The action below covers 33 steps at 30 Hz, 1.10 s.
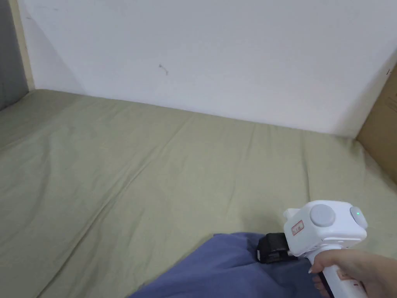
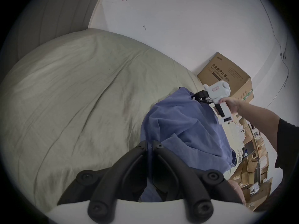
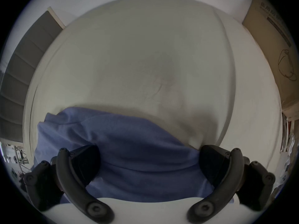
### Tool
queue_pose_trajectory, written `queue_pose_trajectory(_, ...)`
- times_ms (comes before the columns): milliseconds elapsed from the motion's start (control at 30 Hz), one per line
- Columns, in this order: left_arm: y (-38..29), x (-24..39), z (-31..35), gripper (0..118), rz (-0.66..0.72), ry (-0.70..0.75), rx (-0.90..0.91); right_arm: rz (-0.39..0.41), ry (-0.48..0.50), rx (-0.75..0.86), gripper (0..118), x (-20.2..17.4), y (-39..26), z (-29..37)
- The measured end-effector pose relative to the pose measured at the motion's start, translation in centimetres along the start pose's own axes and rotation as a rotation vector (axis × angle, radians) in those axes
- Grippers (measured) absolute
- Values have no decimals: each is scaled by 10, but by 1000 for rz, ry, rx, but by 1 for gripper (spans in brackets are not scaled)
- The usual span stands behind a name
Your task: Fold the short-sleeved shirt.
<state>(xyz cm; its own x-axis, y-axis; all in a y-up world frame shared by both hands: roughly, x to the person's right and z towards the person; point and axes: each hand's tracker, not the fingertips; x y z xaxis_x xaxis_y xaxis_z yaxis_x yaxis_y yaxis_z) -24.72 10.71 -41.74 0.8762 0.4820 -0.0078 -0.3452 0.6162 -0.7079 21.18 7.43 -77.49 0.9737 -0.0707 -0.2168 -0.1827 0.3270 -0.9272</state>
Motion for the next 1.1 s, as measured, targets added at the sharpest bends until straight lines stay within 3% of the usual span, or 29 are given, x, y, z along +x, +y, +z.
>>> queue_pose_trajectory(100,-6,-8,0,5,18,14,-4,-13,-64,9,117,-14,0,3)
queue_pose_trajectory(133,-6,-8,1,5,23,16,-7,-10,-48,8,112,-16,-3,7)
queue_pose_trajectory(167,-7,-5,4,4,23,16,-7,0,-21,32,99,-17,-5,15)
queue_pose_trajectory(200,-6,-3,7,4,20,20,-3,21,13,63,81,-17,-3,25)
queue_pose_trajectory(267,-5,2,15,4,6,27,9,22,43,76,5,-18,-4,43)
queue_pose_trajectory(300,-4,5,20,5,-2,28,15,4,16,107,5,-22,-11,57)
queue_pose_trajectory(433,3,22,41,4,-38,18,47,12,112,283,5,-29,-47,135)
queue_pose_trajectory(533,16,40,67,4,-90,10,106,-55,181,392,5,-27,-82,213)
queue_pose_trajectory(600,27,39,86,4,-102,-18,135,-73,164,461,5,-24,-100,266)
queue_pose_trajectory(700,53,59,116,4,-174,-18,189,-36,91,545,5,-24,-119,339)
queue_pose_trajectory(833,100,84,151,4,-239,-14,249,-80,87,683,5,-34,-134,437)
queue_pose_trajectory(1000,165,113,189,4,-267,-24,329,-27,29,798,5,-51,-127,523)
queue_pose_trajectory(1100,206,131,203,4,-315,-5,361,-59,27,868,5,-56,-111,559)
